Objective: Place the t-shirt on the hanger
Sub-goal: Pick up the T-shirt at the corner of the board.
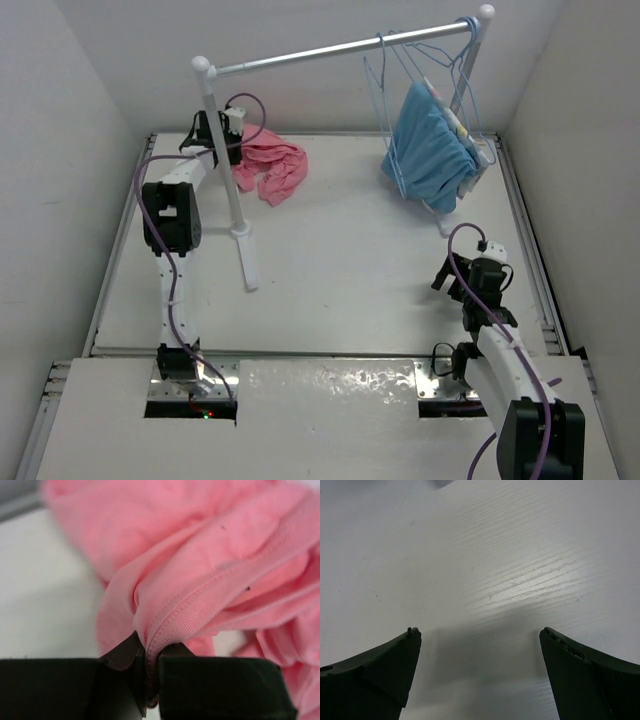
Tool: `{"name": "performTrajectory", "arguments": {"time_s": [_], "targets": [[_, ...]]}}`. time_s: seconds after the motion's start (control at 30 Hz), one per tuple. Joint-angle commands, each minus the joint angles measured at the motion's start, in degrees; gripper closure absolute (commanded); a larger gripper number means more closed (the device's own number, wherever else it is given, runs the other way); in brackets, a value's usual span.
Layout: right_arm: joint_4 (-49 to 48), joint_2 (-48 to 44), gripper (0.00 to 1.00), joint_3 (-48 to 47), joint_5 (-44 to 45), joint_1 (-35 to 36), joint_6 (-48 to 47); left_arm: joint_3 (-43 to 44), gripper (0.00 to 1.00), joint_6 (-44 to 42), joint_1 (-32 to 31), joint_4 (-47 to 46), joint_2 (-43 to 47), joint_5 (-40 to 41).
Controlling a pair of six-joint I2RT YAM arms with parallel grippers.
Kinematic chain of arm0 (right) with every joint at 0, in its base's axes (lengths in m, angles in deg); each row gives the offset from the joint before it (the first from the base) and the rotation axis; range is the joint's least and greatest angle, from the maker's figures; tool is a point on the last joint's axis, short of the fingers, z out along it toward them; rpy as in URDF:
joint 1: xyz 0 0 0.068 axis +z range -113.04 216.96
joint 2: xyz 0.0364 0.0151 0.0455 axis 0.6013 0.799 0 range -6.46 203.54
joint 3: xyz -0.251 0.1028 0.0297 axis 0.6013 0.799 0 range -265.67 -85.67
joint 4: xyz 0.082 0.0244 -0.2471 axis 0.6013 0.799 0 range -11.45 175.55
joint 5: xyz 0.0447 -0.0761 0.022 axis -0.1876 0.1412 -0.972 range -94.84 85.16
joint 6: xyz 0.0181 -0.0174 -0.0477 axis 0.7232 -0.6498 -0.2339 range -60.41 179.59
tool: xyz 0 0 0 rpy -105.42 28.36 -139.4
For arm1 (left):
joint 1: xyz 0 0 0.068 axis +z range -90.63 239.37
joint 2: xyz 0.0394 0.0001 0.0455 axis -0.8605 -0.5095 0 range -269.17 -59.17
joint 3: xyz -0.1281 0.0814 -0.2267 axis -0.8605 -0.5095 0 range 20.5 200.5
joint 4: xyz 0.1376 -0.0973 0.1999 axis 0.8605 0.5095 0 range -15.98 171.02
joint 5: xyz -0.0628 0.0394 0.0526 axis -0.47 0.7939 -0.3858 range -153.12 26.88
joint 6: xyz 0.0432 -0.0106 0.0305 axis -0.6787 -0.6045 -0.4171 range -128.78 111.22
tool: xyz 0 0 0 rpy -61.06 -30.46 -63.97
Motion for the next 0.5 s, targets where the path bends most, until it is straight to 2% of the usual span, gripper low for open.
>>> {"name": "performTrajectory", "arguments": {"time_s": [0.0, 0.13, 0.27, 0.4, 0.47], "targets": [[-2.0, 0.5, 0.01, -0.5, -0.6, -0.2, -0.6, 3.4, 1.0, 5.2, 4.1, -7.4, 8.8, 9.5], [-1.7, 0.5, 0.01, -0.8, -1.1, -0.2, -0.8, 8.3, 1.0, 14.6, 11.2, -7.7, 13.8, 5.4], [-0.6, -0.7, 0.01, -1.4, 0.1, -0.2, -0.7, 8.7, 1.0, 16.6, 16.7, -7.0, 20.5, 6.6], [1.7, -2.0, 0.01, -3.2, -1.6, -0.2, 0.2, 3.0, 1.0, 13.5, 21.4, -5.0, 31.1, 5.7], [4.3, -2.5, 0.01, -6.2, -4.7, -0.2, 0.3, -3.5, 1.0, 6.7, 22.0, -3.2, 39.5, 5.4]]}}
